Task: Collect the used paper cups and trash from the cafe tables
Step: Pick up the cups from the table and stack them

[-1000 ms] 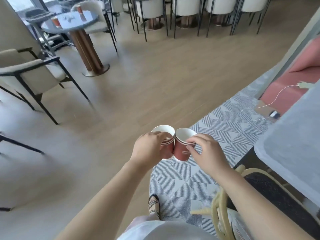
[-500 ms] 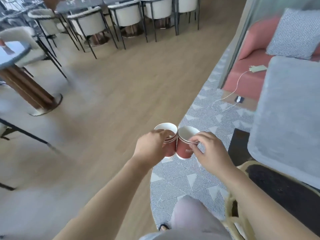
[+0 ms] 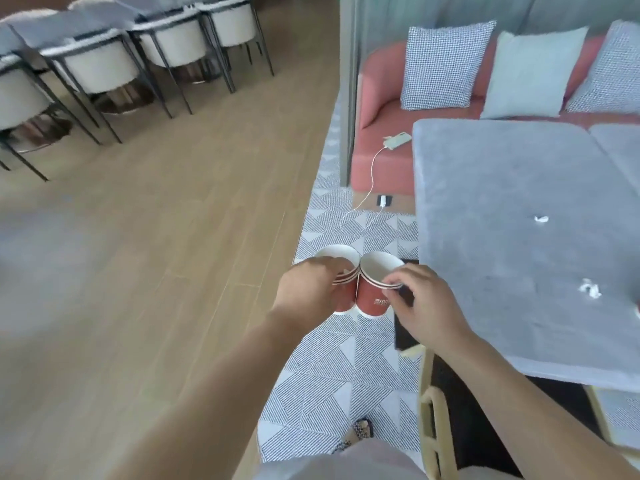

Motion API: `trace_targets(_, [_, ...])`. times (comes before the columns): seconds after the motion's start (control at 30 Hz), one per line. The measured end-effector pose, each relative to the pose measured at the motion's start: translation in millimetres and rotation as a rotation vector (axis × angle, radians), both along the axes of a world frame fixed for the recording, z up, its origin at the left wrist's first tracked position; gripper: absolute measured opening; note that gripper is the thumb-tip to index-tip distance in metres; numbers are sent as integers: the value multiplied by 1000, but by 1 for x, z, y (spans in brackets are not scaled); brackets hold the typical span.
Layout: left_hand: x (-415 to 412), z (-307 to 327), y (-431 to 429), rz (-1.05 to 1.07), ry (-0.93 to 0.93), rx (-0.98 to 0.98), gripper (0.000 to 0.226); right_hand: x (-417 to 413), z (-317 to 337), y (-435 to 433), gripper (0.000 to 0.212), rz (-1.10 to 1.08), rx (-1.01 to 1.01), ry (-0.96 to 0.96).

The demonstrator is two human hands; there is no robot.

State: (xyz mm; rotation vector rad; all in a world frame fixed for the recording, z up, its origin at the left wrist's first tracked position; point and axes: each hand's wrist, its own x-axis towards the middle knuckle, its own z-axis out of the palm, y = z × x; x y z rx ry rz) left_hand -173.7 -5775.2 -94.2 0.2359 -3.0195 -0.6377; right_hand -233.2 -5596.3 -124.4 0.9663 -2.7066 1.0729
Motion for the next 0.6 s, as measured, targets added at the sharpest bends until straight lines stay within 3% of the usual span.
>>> trace_targets(0.27, [-106, -4, 34, -255, -27, -30, 23, -60, -12, 46, 9, -231, 14, -54])
trace_targets(0.6, [-220, -30, 122, -641, -32, -14, 23, -98, -36, 122, 11, -687, 33, -149])
